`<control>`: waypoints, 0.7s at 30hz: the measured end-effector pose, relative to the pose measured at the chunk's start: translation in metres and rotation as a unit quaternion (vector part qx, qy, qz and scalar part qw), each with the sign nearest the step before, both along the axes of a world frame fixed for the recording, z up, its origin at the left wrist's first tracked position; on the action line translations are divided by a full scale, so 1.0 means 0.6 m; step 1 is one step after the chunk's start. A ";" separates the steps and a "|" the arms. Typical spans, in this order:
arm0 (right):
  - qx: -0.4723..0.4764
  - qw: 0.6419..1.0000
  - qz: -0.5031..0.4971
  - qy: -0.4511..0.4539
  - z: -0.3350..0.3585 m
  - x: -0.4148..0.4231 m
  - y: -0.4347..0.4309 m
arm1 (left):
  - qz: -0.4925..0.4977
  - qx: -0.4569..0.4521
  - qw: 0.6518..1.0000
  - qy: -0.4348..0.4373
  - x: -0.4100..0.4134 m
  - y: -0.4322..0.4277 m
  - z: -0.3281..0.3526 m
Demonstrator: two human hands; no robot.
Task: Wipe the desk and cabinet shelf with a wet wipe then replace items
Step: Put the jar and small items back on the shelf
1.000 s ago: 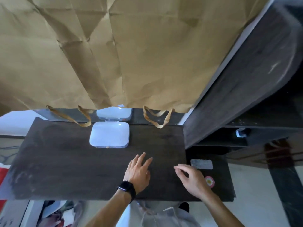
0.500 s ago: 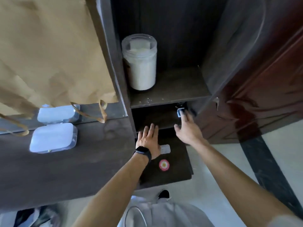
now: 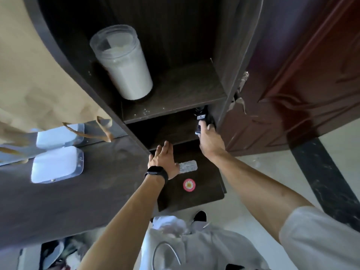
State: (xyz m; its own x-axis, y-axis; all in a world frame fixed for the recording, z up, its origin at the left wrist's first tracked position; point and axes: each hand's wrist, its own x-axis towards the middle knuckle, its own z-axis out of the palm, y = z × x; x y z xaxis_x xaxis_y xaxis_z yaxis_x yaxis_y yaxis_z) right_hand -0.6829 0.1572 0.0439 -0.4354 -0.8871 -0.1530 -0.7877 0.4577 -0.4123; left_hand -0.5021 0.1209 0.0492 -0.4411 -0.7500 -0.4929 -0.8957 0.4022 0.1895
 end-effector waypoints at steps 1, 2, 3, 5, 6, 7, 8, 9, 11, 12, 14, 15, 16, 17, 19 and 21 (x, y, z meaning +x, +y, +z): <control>0.001 1.000 0.000 -0.001 -0.002 0.000 0.003 | 0.015 -0.003 1.000 0.019 -0.005 -0.007 0.007; 0.005 1.000 0.003 -0.004 -0.002 -0.001 0.005 | 0.033 -0.004 0.999 0.039 -0.011 -0.015 0.012; 0.006 1.000 0.008 -0.009 -0.001 -0.002 0.008 | 0.049 -0.002 0.997 0.057 -0.016 -0.022 0.015; -0.012 1.000 0.010 -0.024 -0.002 -0.007 0.019 | 0.073 0.005 0.993 0.090 -0.030 -0.036 0.015; -0.030 0.999 0.006 -0.031 -0.004 -0.011 0.028 | 0.085 0.007 0.990 0.110 -0.039 -0.042 0.014; -0.050 0.998 0.000 -0.035 -0.007 -0.014 0.040 | 0.097 0.009 0.987 0.131 -0.051 -0.048 0.013; -0.069 0.997 -0.009 -0.036 -0.012 -0.017 0.055 | 0.108 0.010 0.983 0.150 -0.067 -0.054 0.014; -0.087 0.995 -0.019 -0.038 -0.017 -0.020 0.073 | 0.118 0.012 0.979 0.164 -0.086 -0.062 0.014; -0.122 0.991 -0.044 -0.043 -0.025 -0.025 0.108 | 0.138 0.020 0.973 0.185 -0.128 -0.082 0.013; -0.134 0.988 -0.055 -0.053 -0.027 -0.028 0.126 | 0.147 0.025 0.969 0.195 -0.150 -0.091 0.014; -0.145 0.984 -0.084 -0.065 -0.028 -0.036 0.157 | 0.160 0.030 0.964 0.212 -0.191 -0.113 0.009; -0.144 0.983 -0.099 -0.063 -0.026 -0.040 0.172 | 0.163 0.032 0.962 0.218 -0.210 -0.122 0.005; -0.144 0.981 -0.112 -0.059 -0.025 -0.043 0.186 | 0.166 0.031 0.960 0.225 -0.228 -0.127 0.000; -0.145 0.980 -0.122 -0.054 -0.024 -0.045 0.200 | 0.175 0.027 0.956 0.232 -0.243 -0.131 -0.005; -0.143 0.979 -0.138 -0.047 -0.022 -0.048 0.225 | 0.196 0.008 0.952 0.235 -0.264 -0.136 -0.014; -0.135 0.978 -0.151 -0.055 -0.021 -0.049 0.246 | 0.195 -0.011 0.952 0.235 -0.263 -0.134 -0.020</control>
